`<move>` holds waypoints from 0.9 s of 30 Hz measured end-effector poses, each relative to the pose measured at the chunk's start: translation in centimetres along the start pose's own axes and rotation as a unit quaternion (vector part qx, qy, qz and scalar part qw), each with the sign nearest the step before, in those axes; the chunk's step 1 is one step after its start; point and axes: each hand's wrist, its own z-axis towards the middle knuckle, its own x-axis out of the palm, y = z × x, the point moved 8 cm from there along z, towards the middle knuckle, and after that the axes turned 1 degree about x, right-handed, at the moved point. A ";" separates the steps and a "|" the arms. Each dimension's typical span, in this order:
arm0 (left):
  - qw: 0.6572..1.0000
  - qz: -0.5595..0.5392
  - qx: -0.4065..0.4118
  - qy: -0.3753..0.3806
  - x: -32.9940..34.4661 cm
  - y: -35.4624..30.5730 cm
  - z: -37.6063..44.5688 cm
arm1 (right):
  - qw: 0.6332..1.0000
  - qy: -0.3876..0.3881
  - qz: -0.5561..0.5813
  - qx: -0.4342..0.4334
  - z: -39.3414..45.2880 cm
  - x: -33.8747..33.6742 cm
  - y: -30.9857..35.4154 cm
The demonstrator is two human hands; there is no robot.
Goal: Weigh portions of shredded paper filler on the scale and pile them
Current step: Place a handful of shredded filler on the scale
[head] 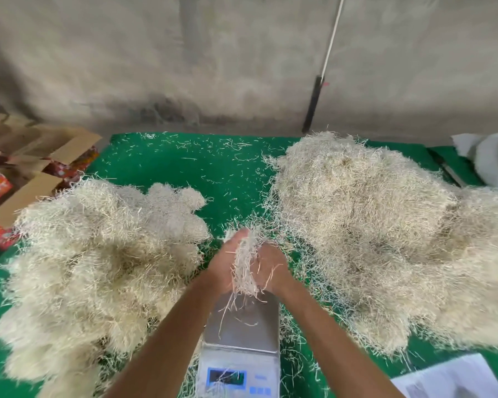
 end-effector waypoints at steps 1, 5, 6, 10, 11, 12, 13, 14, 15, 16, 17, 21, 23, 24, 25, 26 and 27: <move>1.000 0.020 0.004 -0.007 0.3 -0.2 0.3 | 1.000 -0.007 0.023 0.018 -1.0 -0.4 0.0; 0.998 0.032 0.025 -0.057 0.4 -0.3 1.8 | 0.997 -0.021 -0.017 -0.076 -2.7 -3.3 -2.6; 0.997 0.020 0.024 -0.064 0.3 -0.1 2.5 | 0.996 -0.055 -0.041 -0.060 -2.5 -5.0 -4.1; 0.998 0.022 0.020 -0.052 2.2 0.2 4.4 | 0.967 -0.145 -0.203 0.044 -1.2 -11.2 -10.5; 0.998 0.023 0.017 -0.049 3.0 0.3 4.9 | 0.962 -0.148 -0.221 0.056 -0.9 -12.4 -11.7; 0.999 0.026 0.012 -0.043 3.7 0.4 5.5 | 0.959 -0.155 -0.226 0.069 -0.5 -13.6 -12.7; 0.999 0.029 0.007 -0.035 4.4 0.6 6.1 | 0.956 -0.161 -0.233 0.075 0.0 -14.6 -13.4; 0.999 0.032 0.004 -0.031 5.1 0.7 6.9 | 0.953 -0.169 -0.239 0.075 0.6 -15.4 -13.9; 0.998 0.043 -0.005 -0.035 5.6 1.0 7.6 | 0.948 -0.171 -0.255 0.079 1.2 -16.1 -14.3; 0.997 0.065 -0.017 -0.042 6.0 1.3 8.3 | 0.943 -0.166 -0.277 0.080 1.8 -16.4 -14.6; 0.994 0.088 -0.032 -0.049 6.3 1.7 8.8 | 0.939 -0.158 -0.295 0.084 2.5 -16.4 -15.0; 0.992 0.085 -0.073 -0.053 6.6 3.4 10.0 | 0.918 -0.156 -0.354 0.085 4.3 -15.3 -15.7; 0.994 0.077 -0.064 -0.048 6.5 3.8 11.0 | 0.903 -0.158 -0.394 0.067 4.9 -13.9 -14.8; 0.994 0.075 -0.057 -0.053 6.3 3.9 11.2 | 0.904 -0.165 -0.392 0.055 5.2 -13.2 -14.1; 0.994 0.075 -0.049 -0.064 6.0 4.0 11.1 | 0.911 -0.172 -0.373 0.040 5.4 -12.6 -13.3; 0.995 0.063 -0.043 -0.071 5.7 4.4 11.3 | 0.923 -0.180 -0.339 0.021 5.6 -12.0 -12.2; 0.995 0.001 -0.063 -0.083 5.2 5.2 11.5 | 0.938 -0.182 -0.294 -0.001 5.6 -11.4 -10.8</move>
